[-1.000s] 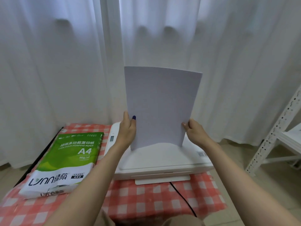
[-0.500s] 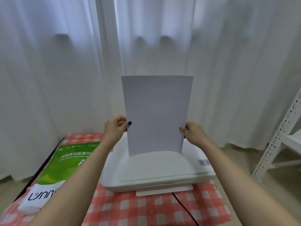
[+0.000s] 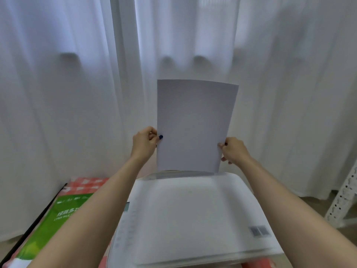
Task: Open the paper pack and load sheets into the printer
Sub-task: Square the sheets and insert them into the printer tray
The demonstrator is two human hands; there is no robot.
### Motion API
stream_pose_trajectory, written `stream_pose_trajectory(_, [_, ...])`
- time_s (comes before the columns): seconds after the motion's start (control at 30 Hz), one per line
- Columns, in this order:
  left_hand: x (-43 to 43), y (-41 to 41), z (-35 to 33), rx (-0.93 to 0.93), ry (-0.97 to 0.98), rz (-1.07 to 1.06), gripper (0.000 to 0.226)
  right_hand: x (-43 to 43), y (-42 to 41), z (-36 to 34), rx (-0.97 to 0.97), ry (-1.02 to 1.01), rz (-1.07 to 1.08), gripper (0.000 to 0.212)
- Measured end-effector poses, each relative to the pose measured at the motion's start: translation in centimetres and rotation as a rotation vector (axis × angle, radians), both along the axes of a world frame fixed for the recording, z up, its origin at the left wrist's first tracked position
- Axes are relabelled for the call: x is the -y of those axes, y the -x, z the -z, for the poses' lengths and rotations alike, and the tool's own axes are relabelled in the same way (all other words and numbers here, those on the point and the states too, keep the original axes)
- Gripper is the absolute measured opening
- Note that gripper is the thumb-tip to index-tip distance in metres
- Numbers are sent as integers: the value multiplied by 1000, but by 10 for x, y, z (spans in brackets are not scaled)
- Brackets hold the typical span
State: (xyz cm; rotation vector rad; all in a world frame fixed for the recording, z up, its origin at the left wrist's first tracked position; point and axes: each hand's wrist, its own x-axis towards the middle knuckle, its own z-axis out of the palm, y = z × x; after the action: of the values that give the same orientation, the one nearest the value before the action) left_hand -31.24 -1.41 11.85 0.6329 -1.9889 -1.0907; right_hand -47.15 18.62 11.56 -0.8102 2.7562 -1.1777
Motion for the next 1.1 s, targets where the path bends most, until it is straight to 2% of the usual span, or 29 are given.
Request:
stream_pose_trajectory(0.3, [20,39,7,-61,-39,-69,29,33,42,10,9,35,-8,27])
stream_pose_trajectory(0.47, [28,54,11,-104,-92,-85,23,51,62,15,-17,69,17,28])
stream_pose_trajectory(0.6, [25,55,20,-122,-110,-67,3,53,65,21,-63,6,4,27])
stream_pose_trajectory(0.7, [23,50,30,-109,-134,-35,6,45,65,30,-75,-11,3,26])
stream_pose_trajectory(0.77, [21,46,34,-105,-155,-3,5,39,64,31,-106,75,-11,24])
stream_pose_trajectory(0.87, [14,40,31,-120,-202,93,4,27,60,27,-125,342,-14,26])
stream_pose_trajectory(0.93, [7,34,28,-136,-233,127,10,16,55,28,-20,475,-40,30])
stream_pose_trajectory(1.0, [-5,26,30,-117,-269,134,7,5,46,32,183,523,-90,27])
stream_pose_trajectory(1.07, [-17,15,38,-81,-363,119,3,-10,35,41,393,446,-176,21])
stream_pose_trajectory(1.1, [-21,8,44,-71,-433,98,5,-20,30,46,436,348,-206,22])
